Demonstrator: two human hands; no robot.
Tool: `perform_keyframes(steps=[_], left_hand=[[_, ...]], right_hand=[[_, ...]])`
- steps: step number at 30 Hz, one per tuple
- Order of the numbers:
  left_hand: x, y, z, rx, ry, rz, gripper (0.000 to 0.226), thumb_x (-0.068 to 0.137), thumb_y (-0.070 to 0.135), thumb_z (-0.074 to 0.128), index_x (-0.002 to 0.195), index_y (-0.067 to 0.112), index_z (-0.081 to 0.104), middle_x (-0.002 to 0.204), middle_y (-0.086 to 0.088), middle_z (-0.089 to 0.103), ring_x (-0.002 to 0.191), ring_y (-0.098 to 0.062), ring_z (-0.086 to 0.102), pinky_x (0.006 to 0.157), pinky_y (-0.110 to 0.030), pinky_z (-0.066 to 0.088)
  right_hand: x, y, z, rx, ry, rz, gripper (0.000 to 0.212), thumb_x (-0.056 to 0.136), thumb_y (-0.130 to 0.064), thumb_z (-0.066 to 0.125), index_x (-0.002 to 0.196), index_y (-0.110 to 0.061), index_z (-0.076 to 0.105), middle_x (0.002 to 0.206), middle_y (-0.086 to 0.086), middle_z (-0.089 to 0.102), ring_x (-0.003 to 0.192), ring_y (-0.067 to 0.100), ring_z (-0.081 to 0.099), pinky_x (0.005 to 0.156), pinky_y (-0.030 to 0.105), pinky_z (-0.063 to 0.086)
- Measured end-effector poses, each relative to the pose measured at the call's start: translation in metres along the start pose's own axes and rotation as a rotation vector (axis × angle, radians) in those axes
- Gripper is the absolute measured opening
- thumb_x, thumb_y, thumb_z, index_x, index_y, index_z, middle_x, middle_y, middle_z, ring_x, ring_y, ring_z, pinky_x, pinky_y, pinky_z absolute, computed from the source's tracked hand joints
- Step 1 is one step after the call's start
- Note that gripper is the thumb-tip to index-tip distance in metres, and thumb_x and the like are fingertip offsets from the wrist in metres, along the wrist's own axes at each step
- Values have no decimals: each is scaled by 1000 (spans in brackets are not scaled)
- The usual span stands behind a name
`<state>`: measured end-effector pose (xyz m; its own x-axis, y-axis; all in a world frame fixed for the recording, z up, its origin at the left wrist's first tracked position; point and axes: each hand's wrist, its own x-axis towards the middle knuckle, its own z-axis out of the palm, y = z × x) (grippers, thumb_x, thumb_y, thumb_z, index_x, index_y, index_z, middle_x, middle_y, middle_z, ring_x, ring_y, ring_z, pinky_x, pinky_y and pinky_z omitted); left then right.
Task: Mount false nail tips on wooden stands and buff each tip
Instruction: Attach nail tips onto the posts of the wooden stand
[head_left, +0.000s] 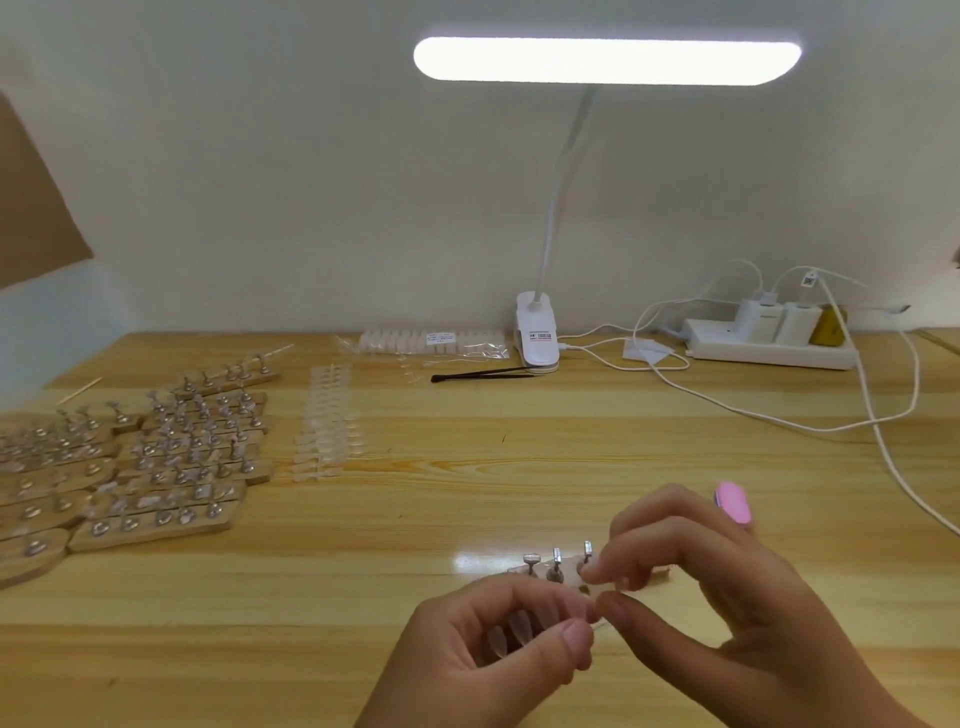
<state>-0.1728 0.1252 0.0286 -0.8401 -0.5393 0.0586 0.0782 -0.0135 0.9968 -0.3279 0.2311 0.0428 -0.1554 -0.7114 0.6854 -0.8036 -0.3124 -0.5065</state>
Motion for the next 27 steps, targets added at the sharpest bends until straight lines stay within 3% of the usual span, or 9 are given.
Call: perform_keyframes(steps=[5, 8, 10, 12, 14, 16, 18, 23, 27], left_hand=[[2, -1, -2, -61, -69, -57, 29, 60, 41, 77, 78, 19, 80, 60, 3, 65, 59, -7, 59, 60, -16, 46], [6, -3, 0, -235, -3, -221, 20, 54, 21, 83, 67, 7, 78, 52, -5, 59, 46, -10, 52, 48, -17, 43], [6, -2, 0, -258, 12, -228, 19, 55, 21, 83, 67, 8, 78, 52, -5, 59, 46, -9, 52, 48, -17, 43], [4, -4, -4, -102, 8, -84, 27, 56, 39, 80, 74, 19, 79, 57, 3, 63, 54, -7, 56, 55, -16, 45], [3, -3, -9, 244, 14, 240, 22, 67, 47, 74, 79, 28, 78, 67, 11, 64, 64, -3, 59, 63, -14, 46], [6, -4, -17, 758, 31, 667, 7, 80, 38, 74, 82, 32, 77, 78, 15, 62, 74, -4, 58, 67, -17, 47], [4, -8, -17, 990, -8, 915, 3, 85, 30, 75, 87, 32, 77, 82, 15, 62, 78, -5, 57, 69, -22, 48], [2, -11, -14, 607, -320, 346, 21, 87, 39, 71, 107, 38, 65, 81, 20, 59, 76, 4, 57, 74, -10, 43], [10, -26, -14, 747, -324, 383, 22, 86, 49, 67, 104, 36, 67, 94, 14, 56, 98, 0, 52, 85, -10, 37]], right_hand=[[-2, 3, -3, -107, -39, -99, 5, 87, -26, 64, 91, -25, 65, 87, -14, 57, 79, 1, 59, 89, 6, 39], [-5, 0, -3, -350, -69, -292, 14, 87, -12, 61, 80, -16, 72, 91, -5, 56, 81, 8, 57, 87, 14, 42], [-6, 0, -2, -305, -111, -284, 13, 87, -11, 62, 81, -16, 71, 94, -4, 56, 84, 9, 58, 80, 17, 45], [-2, -4, -1, 71, -149, -9, 7, 86, -24, 70, 83, -18, 69, 91, -5, 62, 83, 11, 63, 77, 20, 49], [4, -4, -3, 726, -207, 542, 32, 65, -38, 89, 80, -16, 70, 82, 0, 66, 72, 14, 64, 70, 23, 53], [5, 2, -5, 1228, -150, 957, 45, 42, -22, 100, 77, -10, 73, 76, 9, 64, 61, 15, 61, 59, 23, 56], [10, 4, -9, 1474, -30, 1085, 46, 38, 0, 98, 77, -6, 74, 77, 14, 62, 58, 17, 61, 52, 25, 56], [14, 7, -13, 1439, 92, 1080, 51, 33, 4, 97, 79, -2, 77, 79, 15, 61, 60, 18, 62, 54, 25, 58], [10, 16, -15, 1373, 52, 1090, 59, 33, 3, 96, 89, 2, 77, 83, 15, 63, 66, 18, 63, 59, 24, 58]])
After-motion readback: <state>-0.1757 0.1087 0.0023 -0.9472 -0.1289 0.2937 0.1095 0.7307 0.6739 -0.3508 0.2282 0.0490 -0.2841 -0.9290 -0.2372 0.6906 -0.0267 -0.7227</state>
